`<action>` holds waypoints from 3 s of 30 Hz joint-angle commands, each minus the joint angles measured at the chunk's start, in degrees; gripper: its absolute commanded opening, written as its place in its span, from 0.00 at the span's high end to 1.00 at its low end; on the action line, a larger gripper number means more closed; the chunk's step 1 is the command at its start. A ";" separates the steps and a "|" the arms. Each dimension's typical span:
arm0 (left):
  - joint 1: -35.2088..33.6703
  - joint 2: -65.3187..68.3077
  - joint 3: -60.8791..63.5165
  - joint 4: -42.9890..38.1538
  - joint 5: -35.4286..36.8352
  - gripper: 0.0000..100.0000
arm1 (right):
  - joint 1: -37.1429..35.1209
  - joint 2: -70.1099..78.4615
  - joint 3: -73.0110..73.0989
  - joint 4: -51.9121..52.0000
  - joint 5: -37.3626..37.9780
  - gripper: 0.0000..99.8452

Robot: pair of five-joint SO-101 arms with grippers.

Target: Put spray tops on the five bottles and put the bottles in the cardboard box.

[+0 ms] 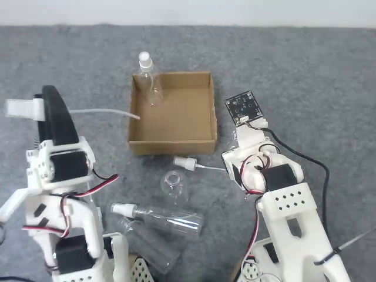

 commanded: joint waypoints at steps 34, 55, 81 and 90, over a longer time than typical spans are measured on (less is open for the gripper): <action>-0.26 -0.44 8.48 -2.11 15.82 0.99 | -2.33 -2.07 0.18 -16.92 8.70 0.94; -1.76 -0.44 9.54 -2.20 15.65 0.99 | -4.09 -11.74 6.24 -27.65 10.11 0.94; 7.30 -0.44 10.68 -2.02 9.58 0.99 | -12.88 -26.33 24.44 -42.24 22.59 0.95; 7.74 -0.44 10.77 -2.20 9.58 0.99 | -17.98 -26.42 25.49 -42.33 29.54 0.95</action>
